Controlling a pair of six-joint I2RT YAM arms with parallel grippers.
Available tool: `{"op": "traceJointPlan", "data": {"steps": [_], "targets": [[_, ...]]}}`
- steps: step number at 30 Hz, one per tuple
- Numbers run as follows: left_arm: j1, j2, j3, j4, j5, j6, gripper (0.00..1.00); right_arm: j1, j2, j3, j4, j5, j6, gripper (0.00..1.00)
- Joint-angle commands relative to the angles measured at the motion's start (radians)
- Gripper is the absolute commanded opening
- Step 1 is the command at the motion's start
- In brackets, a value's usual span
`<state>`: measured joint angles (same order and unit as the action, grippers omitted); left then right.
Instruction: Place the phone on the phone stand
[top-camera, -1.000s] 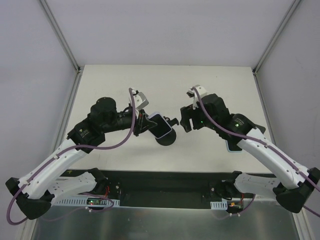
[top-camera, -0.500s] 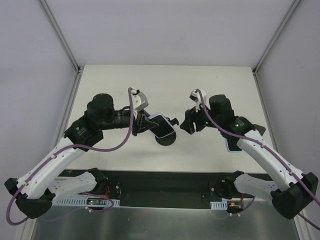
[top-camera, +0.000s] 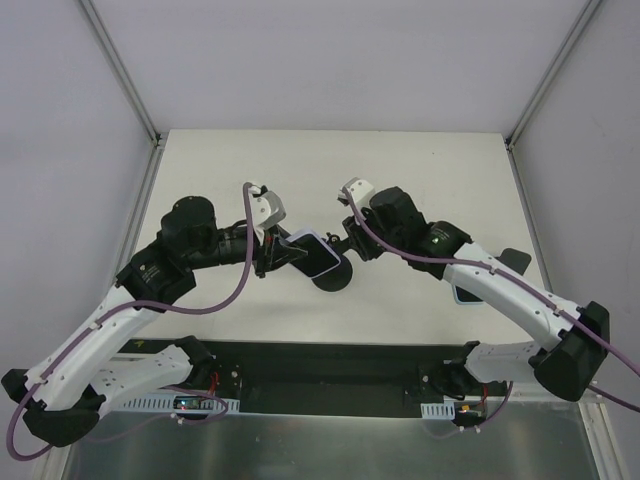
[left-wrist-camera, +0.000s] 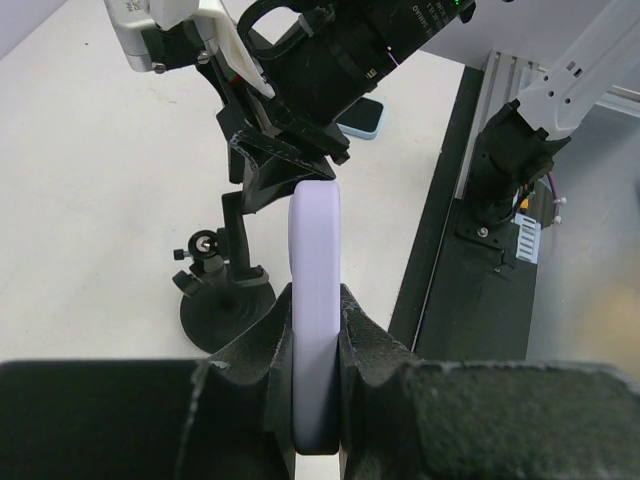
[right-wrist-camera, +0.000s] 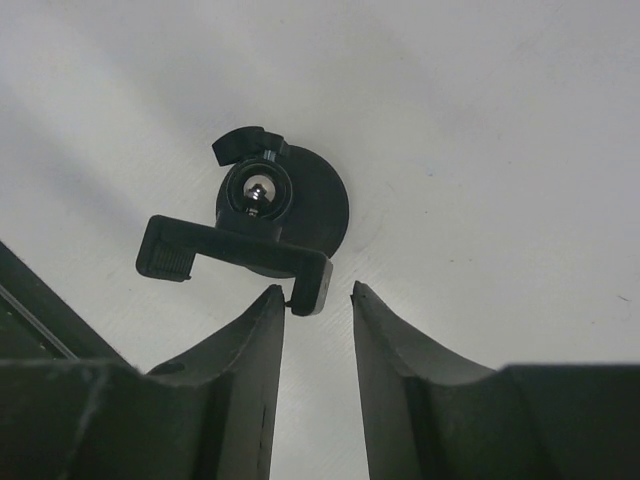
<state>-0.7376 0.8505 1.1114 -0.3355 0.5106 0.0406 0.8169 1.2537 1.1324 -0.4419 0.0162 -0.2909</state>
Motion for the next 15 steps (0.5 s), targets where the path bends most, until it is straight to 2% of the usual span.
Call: {"op": "traceJointPlan", "data": {"steps": [1, 5, 12, 15], "targets": [[0.009, -0.007, 0.005, 0.073, -0.004, 0.012, 0.00, 0.031, 0.033, 0.076, -0.057, 0.128, -0.043, 0.33], [0.009, -0.010, -0.004, 0.073, -0.004, 0.016, 0.00, 0.036, 0.052, 0.090, -0.069, 0.105, -0.050, 0.28], [0.010, -0.014, -0.013, 0.073, -0.006, 0.022, 0.00, 0.045, 0.079, 0.105, -0.069, 0.079, -0.056, 0.28], [0.010, -0.013, -0.013, 0.073, -0.004, 0.021, 0.00, 0.045, 0.098, 0.121, -0.070, 0.077, -0.060, 0.25]]}}
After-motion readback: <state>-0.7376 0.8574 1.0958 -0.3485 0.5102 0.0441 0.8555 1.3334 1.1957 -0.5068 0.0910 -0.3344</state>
